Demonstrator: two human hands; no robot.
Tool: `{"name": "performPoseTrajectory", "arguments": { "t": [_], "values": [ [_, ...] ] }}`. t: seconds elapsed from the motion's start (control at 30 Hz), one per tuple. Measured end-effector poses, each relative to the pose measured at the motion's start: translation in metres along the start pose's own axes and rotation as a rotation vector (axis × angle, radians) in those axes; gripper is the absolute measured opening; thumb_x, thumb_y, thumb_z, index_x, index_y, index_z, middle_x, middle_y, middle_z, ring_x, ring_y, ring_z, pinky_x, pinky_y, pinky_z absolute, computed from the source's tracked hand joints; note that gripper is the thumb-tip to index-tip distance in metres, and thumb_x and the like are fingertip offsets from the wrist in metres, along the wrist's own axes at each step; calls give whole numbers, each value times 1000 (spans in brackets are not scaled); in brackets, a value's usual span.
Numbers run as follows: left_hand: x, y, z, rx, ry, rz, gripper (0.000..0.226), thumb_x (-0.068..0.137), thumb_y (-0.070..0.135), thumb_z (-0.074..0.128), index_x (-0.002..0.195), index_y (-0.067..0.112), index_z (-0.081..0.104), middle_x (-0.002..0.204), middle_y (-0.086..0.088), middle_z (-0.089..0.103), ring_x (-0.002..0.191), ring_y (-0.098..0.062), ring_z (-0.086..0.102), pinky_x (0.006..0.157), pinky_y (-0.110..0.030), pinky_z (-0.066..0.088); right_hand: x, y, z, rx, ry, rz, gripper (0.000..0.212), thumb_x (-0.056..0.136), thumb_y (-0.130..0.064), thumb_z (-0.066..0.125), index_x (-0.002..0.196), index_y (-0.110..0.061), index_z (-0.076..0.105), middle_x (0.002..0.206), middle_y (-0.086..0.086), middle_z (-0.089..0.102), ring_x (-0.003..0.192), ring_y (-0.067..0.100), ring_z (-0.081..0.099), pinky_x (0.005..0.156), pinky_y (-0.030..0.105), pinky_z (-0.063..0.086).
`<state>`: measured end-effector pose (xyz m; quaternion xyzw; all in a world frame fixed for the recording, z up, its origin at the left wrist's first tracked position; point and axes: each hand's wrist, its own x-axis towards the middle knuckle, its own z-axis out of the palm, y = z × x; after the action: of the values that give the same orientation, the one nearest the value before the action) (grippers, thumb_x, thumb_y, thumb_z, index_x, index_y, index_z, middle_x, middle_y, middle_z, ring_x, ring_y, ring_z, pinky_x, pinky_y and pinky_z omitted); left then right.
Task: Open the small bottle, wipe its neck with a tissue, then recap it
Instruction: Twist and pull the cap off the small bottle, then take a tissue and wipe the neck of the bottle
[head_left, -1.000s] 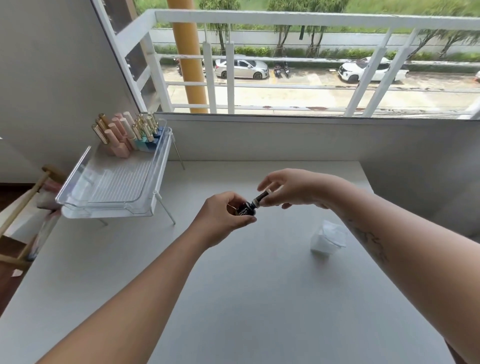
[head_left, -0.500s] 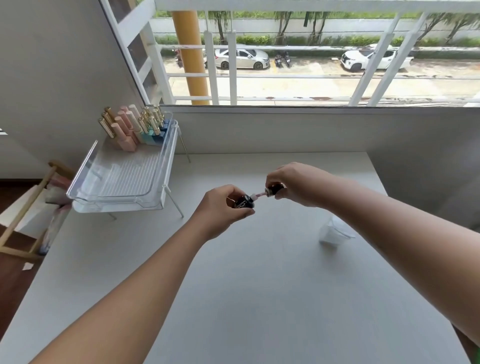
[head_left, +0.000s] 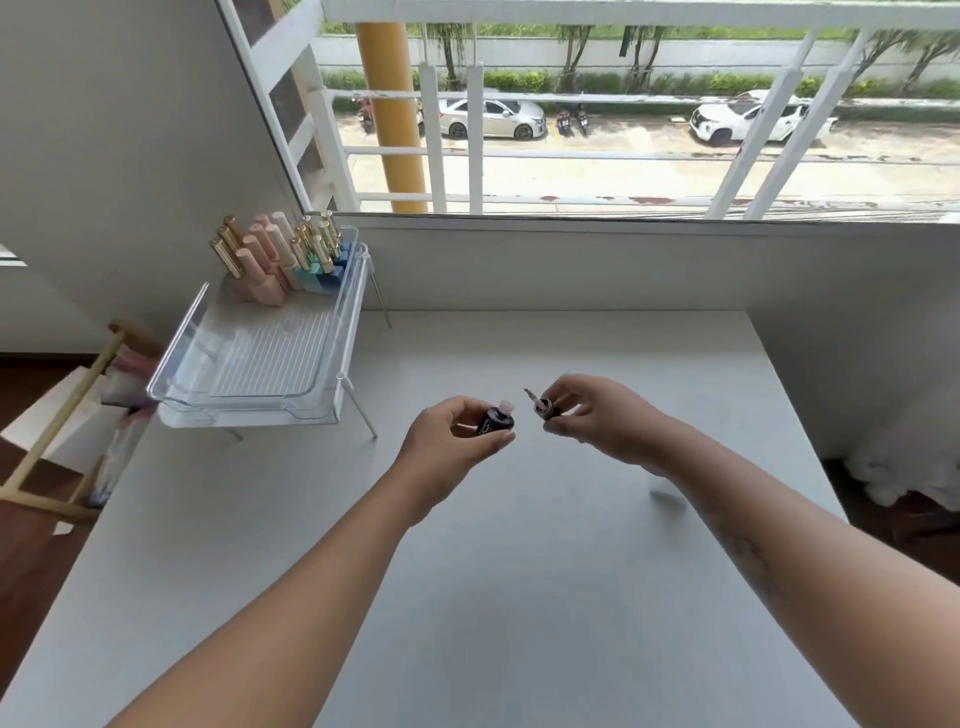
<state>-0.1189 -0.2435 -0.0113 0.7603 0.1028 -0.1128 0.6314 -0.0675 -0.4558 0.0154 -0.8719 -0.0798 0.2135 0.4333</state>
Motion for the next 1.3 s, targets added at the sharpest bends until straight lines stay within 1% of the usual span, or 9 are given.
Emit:
{"name": "performPoseTrajectory", "arguments": {
  "t": [0.17, 0.3, 0.4, 0.57, 0.7, 0.93, 1.07, 1.17, 1.3],
  "values": [
    [-7, -13, 8, -64, 14, -67, 22, 78, 22, 84, 98, 29, 75, 100, 6, 79, 92, -5, 73, 71, -11, 53, 3, 19, 21, 177, 81, 69, 17, 82, -15, 73, 82, -29, 63, 95, -5, 70, 62, 7, 57, 61, 26, 43],
    [-11, -26, 13, -127, 34, -105, 23, 79, 17, 84, 98, 26, 76, 96, 15, 80, 94, -1, 73, 70, -6, 50, 13, 45, 39, 289, 182, 154, 16, 81, -19, 76, 82, -30, 64, 96, -1, 64, 73, 15, 56, 64, 32, 45],
    [-10, -37, 13, -144, 44, -130, 24, 78, 17, 84, 99, 26, 76, 96, 16, 80, 93, 1, 73, 71, -7, 51, 22, 67, 53, 312, 257, 217, 15, 82, -18, 73, 83, -29, 63, 93, 1, 62, 74, 18, 54, 63, 34, 46],
    [-8, -55, 13, -156, 43, -169, 26, 78, 20, 84, 101, 27, 76, 95, 20, 79, 92, 4, 72, 68, -4, 49, 32, 98, 70, 221, 330, 286, 9, 85, -12, 64, 88, -20, 63, 88, -6, 63, 69, 14, 54, 52, 23, 41],
    [-8, -65, 13, -171, 32, -202, 27, 77, 23, 85, 101, 28, 76, 97, 18, 79, 94, 3, 72, 75, -12, 48, 38, 107, 71, 159, 323, 298, 12, 85, -7, 57, 92, -14, 64, 94, 3, 64, 79, 18, 57, 58, 25, 43],
    [-14, -70, 16, -168, 11, -218, 26, 77, 22, 85, 101, 28, 76, 98, 15, 80, 95, 0, 73, 78, -14, 48, 13, 102, 73, 95, 306, 367, 46, 89, -26, 64, 132, -22, 47, 118, 1, 47, 94, 16, 51, 60, 24, 41],
    [-18, -63, 18, -172, -35, -193, 25, 77, 20, 85, 98, 30, 77, 100, 15, 80, 95, 0, 73, 69, -6, 50, -26, 93, 62, 69, 370, 230, 26, 89, -22, 65, 114, -26, 59, 107, -7, 58, 73, 5, 53, 60, 20, 44],
    [-20, -57, 25, -173, -57, -195, 26, 77, 20, 85, 100, 29, 77, 102, 14, 80, 97, -2, 73, 74, -9, 47, -56, 91, 38, -50, 538, 81, 11, 88, -23, 67, 98, -26, 64, 87, -15, 59, 65, 4, 52, 62, 21, 45],
    [-18, -49, 44, -176, -88, -189, 26, 77, 19, 85, 100, 27, 77, 103, 11, 80, 99, -6, 74, 78, -12, 45, -80, 110, -5, -318, 654, 68, 16, 86, -24, 70, 101, -18, 67, 90, -5, 62, 86, 18, 55, 68, 34, 49]
  ]
}}
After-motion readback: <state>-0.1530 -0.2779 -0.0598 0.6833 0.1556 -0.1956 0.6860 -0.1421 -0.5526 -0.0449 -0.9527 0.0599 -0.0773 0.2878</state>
